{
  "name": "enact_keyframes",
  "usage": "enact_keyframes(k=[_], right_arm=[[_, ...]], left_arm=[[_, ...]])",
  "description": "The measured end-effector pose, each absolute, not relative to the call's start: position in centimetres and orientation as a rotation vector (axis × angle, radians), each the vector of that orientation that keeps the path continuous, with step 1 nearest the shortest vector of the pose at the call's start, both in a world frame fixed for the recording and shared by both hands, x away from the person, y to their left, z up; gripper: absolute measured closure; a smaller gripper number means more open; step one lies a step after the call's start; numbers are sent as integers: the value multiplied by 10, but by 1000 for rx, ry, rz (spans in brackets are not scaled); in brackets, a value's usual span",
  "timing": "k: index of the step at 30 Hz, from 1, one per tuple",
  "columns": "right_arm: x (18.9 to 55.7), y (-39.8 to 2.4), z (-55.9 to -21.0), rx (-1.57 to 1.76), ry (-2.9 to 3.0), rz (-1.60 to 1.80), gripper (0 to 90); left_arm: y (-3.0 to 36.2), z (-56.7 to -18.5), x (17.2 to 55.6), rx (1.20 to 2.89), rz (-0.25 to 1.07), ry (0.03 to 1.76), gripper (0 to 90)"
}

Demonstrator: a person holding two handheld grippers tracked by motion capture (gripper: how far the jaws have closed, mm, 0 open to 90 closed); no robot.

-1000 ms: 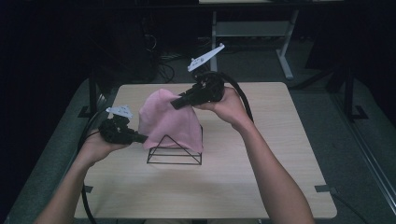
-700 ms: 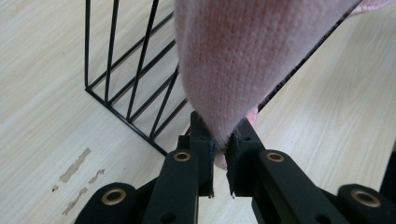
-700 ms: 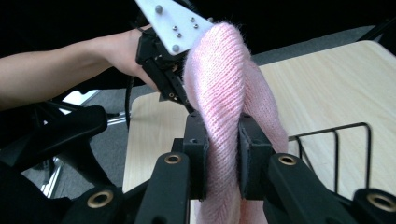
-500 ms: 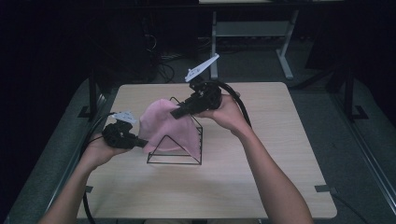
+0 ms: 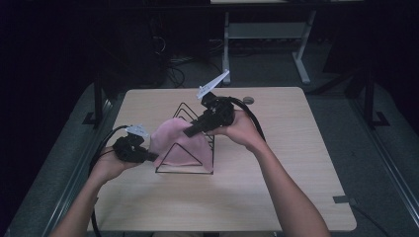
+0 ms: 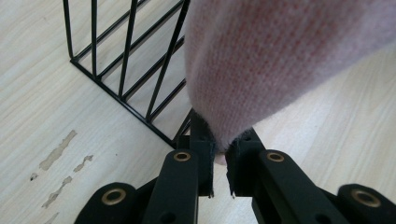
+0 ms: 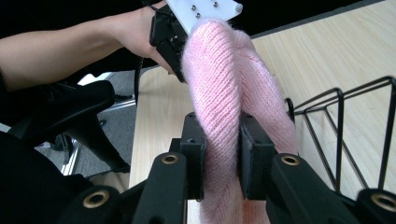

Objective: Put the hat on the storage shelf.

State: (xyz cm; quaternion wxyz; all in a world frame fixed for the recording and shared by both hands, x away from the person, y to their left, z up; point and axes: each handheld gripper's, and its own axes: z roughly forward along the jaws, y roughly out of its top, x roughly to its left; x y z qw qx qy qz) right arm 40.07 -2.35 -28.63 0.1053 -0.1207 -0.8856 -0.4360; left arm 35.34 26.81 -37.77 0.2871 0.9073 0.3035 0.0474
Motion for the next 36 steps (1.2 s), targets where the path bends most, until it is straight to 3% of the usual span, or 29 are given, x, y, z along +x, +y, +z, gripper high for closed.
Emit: enact_keyframes(k=[12,16,21,23,26,29,36], right_arm=[[398,-26,-302,-378,-2603,-1248,733],[395,-23,-306,-377,-2619,-1217,669],[392,-23,-300,-357,-2648,-1249,661],[391,-23,-297,-350,-2658,-1268,667],[390,-22,-294,-348,-2671,-1293,764],[391,-21,-295,-341,-2680,-1282,805],[391,-17,-300,-342,-2698,-1241,817]], left_arm=[[267,-390,355,2450,117,815,826],[268,-395,355,2451,100,825,826],[269,-396,357,2461,91,824,826],[268,-397,357,2469,93,823,826],[268,-398,358,2486,82,827,826],[267,-400,359,2483,89,832,827],[266,-405,362,2516,79,835,827]])
